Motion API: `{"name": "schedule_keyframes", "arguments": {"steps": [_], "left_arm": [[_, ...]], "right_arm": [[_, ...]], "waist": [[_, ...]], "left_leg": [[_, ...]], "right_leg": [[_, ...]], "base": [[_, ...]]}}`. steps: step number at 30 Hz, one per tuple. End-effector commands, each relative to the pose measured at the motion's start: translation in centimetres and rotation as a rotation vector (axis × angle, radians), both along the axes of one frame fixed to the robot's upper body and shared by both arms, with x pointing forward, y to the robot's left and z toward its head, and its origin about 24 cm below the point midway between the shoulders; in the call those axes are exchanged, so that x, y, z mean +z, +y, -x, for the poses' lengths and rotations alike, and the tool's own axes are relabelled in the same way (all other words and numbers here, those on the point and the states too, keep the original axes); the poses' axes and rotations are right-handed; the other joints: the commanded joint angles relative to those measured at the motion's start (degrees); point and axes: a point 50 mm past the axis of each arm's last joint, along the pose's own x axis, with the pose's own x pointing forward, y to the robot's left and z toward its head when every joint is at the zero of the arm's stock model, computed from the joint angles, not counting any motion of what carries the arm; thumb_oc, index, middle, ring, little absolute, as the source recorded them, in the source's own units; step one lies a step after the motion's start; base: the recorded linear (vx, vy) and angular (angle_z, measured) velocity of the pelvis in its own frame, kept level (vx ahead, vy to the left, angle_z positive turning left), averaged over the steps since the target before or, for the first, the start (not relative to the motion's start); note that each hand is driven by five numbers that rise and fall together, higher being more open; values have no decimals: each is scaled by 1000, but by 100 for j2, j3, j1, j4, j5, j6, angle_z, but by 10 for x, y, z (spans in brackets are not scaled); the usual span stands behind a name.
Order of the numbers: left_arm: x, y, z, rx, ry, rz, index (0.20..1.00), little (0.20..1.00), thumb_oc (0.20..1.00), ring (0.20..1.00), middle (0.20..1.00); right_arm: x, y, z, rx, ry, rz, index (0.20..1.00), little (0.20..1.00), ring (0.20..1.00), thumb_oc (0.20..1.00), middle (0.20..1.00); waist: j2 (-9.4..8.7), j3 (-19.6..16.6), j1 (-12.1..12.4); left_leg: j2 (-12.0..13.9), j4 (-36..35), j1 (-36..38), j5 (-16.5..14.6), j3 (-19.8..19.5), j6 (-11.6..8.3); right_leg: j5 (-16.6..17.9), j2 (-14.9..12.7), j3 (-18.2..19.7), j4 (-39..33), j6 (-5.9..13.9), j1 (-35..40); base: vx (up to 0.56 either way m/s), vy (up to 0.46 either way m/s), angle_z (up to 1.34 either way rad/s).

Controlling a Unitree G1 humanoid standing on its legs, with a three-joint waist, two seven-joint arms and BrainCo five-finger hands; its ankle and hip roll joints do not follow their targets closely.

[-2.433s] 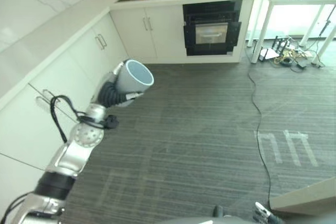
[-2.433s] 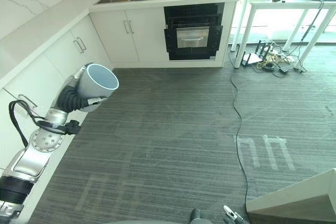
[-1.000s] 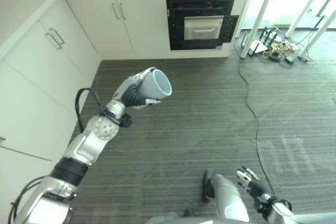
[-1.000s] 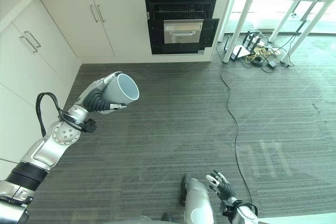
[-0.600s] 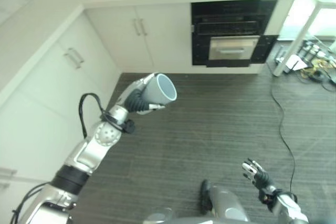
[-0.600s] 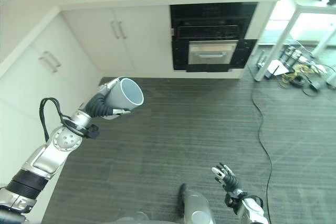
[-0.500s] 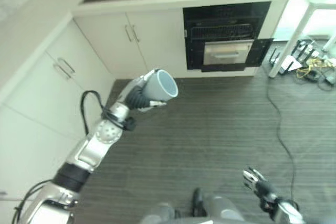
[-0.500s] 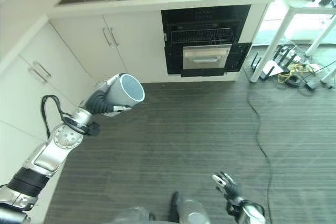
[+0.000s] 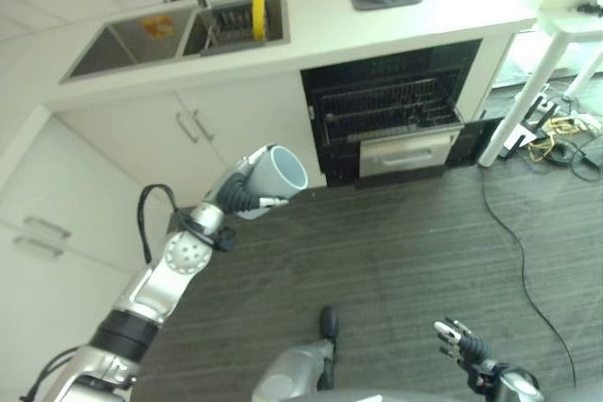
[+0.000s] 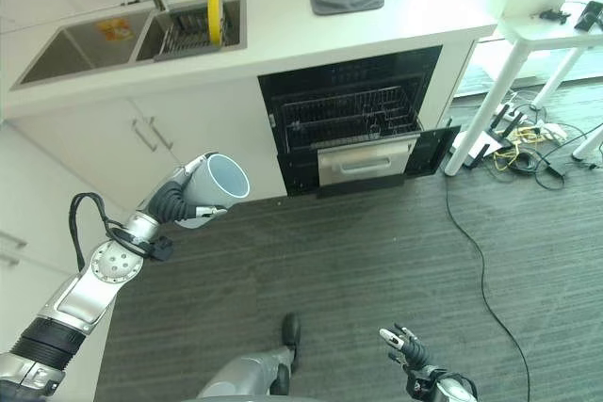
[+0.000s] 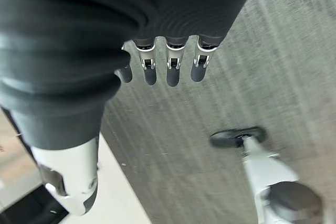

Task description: Place the dishes in the dishwasher.

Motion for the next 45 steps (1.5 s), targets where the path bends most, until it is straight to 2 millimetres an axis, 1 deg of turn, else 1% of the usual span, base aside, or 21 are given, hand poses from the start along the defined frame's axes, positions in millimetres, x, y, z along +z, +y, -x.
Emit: {"name": "schedule_keyframes", "arguments": {"steps": [1, 3, 6, 8, 10, 12, 14, 16, 18, 21, 23, 25, 26, 29, 34, 35, 38, 40, 41, 43, 45], "left_arm": [[38, -1, -1, -41, -187, -5, 200, 200, 200, 200, 200], [37, 1, 0, -44, -190, -23, 200, 200, 200, 200, 200], [38, 4, -2, -25, -185, -43, 200, 200, 200, 200, 200], [38, 5, -4, -4, -182, -34, 200, 200, 200, 200, 200], [39, 4, -5, 3, -191, -40, 200, 200, 200, 200, 200], [42, 4, -8, 23, -200, -44, 200, 200, 200, 200, 200], [45, 9, -11, 45, -198, -28, 200, 200, 200, 200, 200], [44, 15, -9, 87, -193, -3, 200, 200, 200, 200, 200], [38, 21, -5, 129, -166, 26, 200, 200, 200, 200, 200], [30, 15, 4, 143, -166, 80, 200, 200, 200, 200, 200], [30, 8, 2, 112, -173, 83, 200, 200, 200, 200, 200], [32, -1, -2, 75, -182, 85, 200, 200, 200, 200, 200], [35, -3, -3, 64, -179, 87, 200, 200, 200, 200, 200], [40, -7, 1, 15, -192, 82, 200, 200, 200, 200, 200], [40, -8, 1, -4, -199, 58, 200, 200, 200, 200, 200], [41, -10, 1, -12, -203, 43, 200, 200, 200, 200, 200], [38, -11, -3, -7, -211, -8, 200, 200, 200, 200, 200], [40, -8, -6, 18, -234, -14, 200, 200, 200, 200, 200], [43, -8, -8, 51, -247, -8, 200, 200, 200, 200, 200], [43, -1, -11, 75, -249, -10, 200, 200, 200, 200, 200], [40, -4, -11, 65, -247, 14, 200, 200, 200, 200, 200]], "right_arm": [[4, 4, -10, 10, -41, 31, 1000, 1000, 1000, 1000, 1000], [3, 11, -11, 9, -50, 34, 1000, 1000, 1000, 1000, 1000], [4, 16, -13, 48, -71, 38, 1000, 1000, 1000, 1000, 1000], [6, 19, -17, 87, -85, 47, 1000, 1000, 1000, 1000, 1000], [9, 22, -23, 108, -102, 52, 1000, 1000, 1000, 1000, 1000], [12, 22, -31, 128, -108, 54, 1000, 1000, 1000, 1000, 1000], [13, 23, -34, 155, -108, 51, 1000, 1000, 1000, 1000, 1000], [13, 26, -35, 192, -96, 38, 1000, 1000, 1000, 1000, 1000], [13, 27, -36, 247, -80, 54, 1000, 1000, 1000, 1000, 1000], [18, 22, -39, 303, -74, 99, 1000, 1000, 1000, 1000, 1000], [16, 15, -35, 277, -52, 113, 1000, 1000, 1000, 1000, 1000], [13, 4, -24, 242, -16, 135, 1000, 1000, 1000, 1000, 1000], [9, 1, -19, 220, 16, 148, 1000, 1000, 1000, 1000, 1000], [4, -2, -11, 126, 42, 156, 1000, 1000, 1000, 1000, 1000], [1, -6, -5, 7, 66, 170, 1000, 1000, 1000, 1000, 1000], [0, -7, -2, -25, 79, 186, 1000, 1000, 1000, 1000, 1000], [-1, -12, 6, -91, 92, 173, 1000, 1000, 1000, 1000, 1000], [-2, -12, 7, -116, 93, 150, 1000, 1000, 1000, 1000, 1000], [-3, -12, 7, -79, 113, 161, 1000, 1000, 1000, 1000, 1000], [-5, -10, 10, -61, 141, 152, 1000, 1000, 1000, 1000, 1000], [-7, -13, 17, -48, 160, 154, 1000, 1000, 1000, 1000, 1000]], "waist": [[175, -116, 31], [167, -81, 6], [217, 44, -41], [245, 147, -90], [185, 239, -142], [21, 300, -187], [-49, 284, -199], [-103, 236, -159], [-134, 193, -91], [-79, 213, -122], [-36, 249, -175], [45, 238, -254], [114, 255, -184], [293, 229, -31], [280, 161, 52], [267, 181, 68], [232, 372, -99], [175, 504, -172], [48, 578, -288], [3, 544, -291], [-78, 542, -337]], "left_leg": [[399, 745, -219, -662, -35, -799], [236, 830, -46, -898, -74, -496], [221, 913, 232, -1118, -72, -298], [299, 912, 508, -1220, 84, -317], [381, 972, 689, -1441, 176, -365], [451, 1084, 852, -1775, 155, -469], [688, 1162, 909, -1891, -77, -662], [969, 1129, 958, -1862, -185, -839], [1235, 1118, 960, -1737, -178, -975], [1703, 1126, 653, -1230, -18, -1166], [1805, 1394, 376, -963, 190, -1226], [1732, 1555, 212, -938, 652, -1263], [1524, 1254, 179, -903, 604, -1292], [1443, 586, -91, -421, 1011, -1385], [1248, 612, 48, -653, 856, -1195], [1099, 741, 12, -819, 777, -1055], [841, 911, 158, -1149, 667, -658], [893, 825, 300, -1174, 663, -744], [843, 1012, 370, -1506, 611, -659], [1022, 1017, 324, -1367, 812, -762], [1077, 1648, 185, -1587, 833, -847]], "right_leg": [[873, 210, -226, 419, -172, -972], [1323, 159, -291, 1673, -6, -1335], [1731, 12, -530, 3070, 97, -1997], [1635, -258, -708, 2946, 10, -2332], [1712, -548, -734, 1937, 47, -2421], [2169, -967, -504, 817, 275, -2491], [2188, -1105, -150, 173, 477, -2315], [1940, -1019, -236, 72, 602, -2183], [1783, -899, -438, 82, 548, -2082], [1347, -552, -716, 274, 132, -2049], [1220, -440, -884, 300, -61, -1999], [1118, -382, -1231, 282, -209, -1904], [1073, -317, -1282, 222, -205, -1780], [872, -222, -1581, 55, -246, -1445], [693, -413, -1591, 469, -180, -1480], [588, -471, -1509, 854, -166, -1543], [1009, -708, -1128, 2732, 24, -2380], [1085, -728, -1078, 1510, 2, -2395], [1763, -880, -874, 838, 231, -2612], [1595, -737, -890, 323, 223, -2353], [1492, -615, -843, 130, 121, -2150]], "base": [[295, 204, -14], [248, 187, 4], [199, 131, -1], [182, -37, -13], [149, -205, -35], [180, -415, -1], [226, -644, 43], [213, -728, 63], [159, -645, 27], [61, -554, 8], [18, -383, 35], [121, -252, 72], [231, -69, 86], [214, 144, 39], [151, 228, -29], [123, 268, -16], [107, 135, 3], [117, -251, 50], [67, -271, 23], [83, -335, 26], [122, -276, 42]]}}
